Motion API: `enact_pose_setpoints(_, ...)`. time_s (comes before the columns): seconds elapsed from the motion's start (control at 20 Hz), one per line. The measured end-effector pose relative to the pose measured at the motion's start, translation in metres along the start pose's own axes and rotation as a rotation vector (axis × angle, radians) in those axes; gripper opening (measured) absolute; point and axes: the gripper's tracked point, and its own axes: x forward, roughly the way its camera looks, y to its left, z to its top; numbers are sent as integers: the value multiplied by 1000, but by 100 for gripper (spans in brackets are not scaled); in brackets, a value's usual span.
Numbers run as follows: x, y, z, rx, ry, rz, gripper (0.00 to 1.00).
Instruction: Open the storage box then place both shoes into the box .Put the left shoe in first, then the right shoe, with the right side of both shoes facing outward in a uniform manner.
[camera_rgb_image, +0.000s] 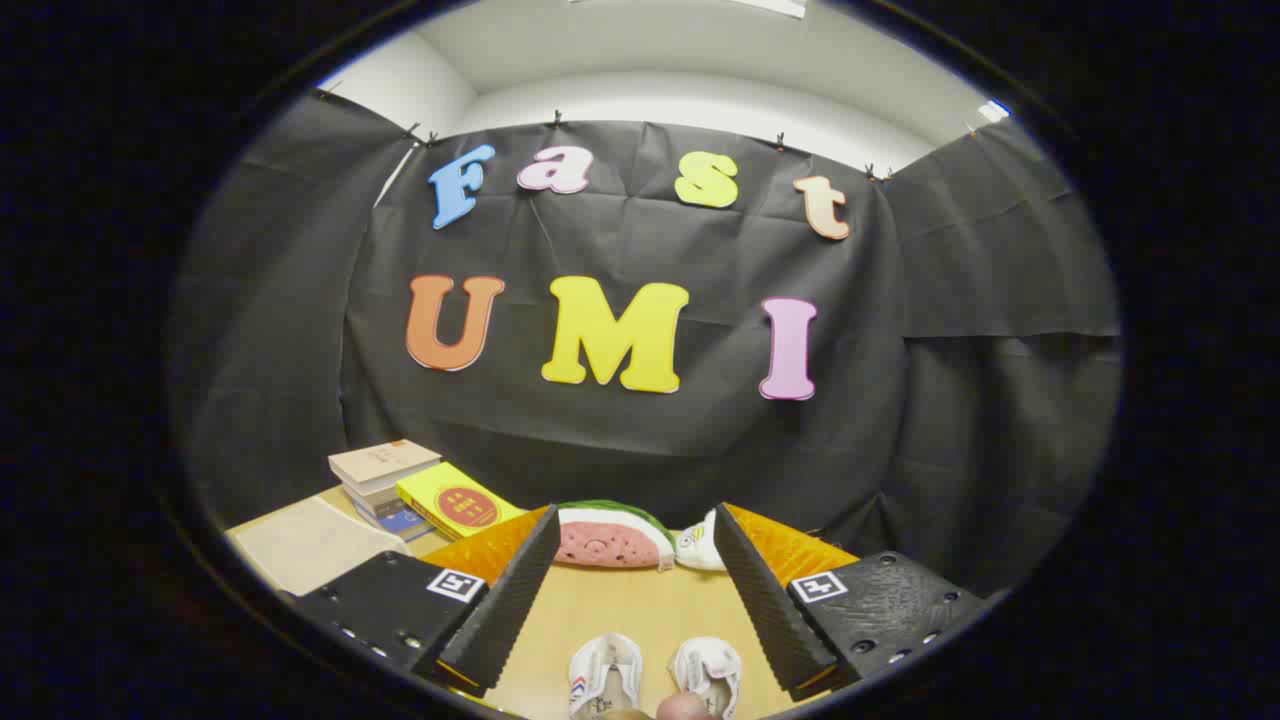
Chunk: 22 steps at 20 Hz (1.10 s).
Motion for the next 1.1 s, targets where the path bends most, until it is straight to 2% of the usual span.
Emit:
enact_pose_setpoints(0.4,7,15,7,-1,-10,48,95)
enact_pose_setpoints(0.8,-9,28,5,2,15,111,95)
enact_pose_setpoints(1.1,-24,21,8,1,-2,106,95)
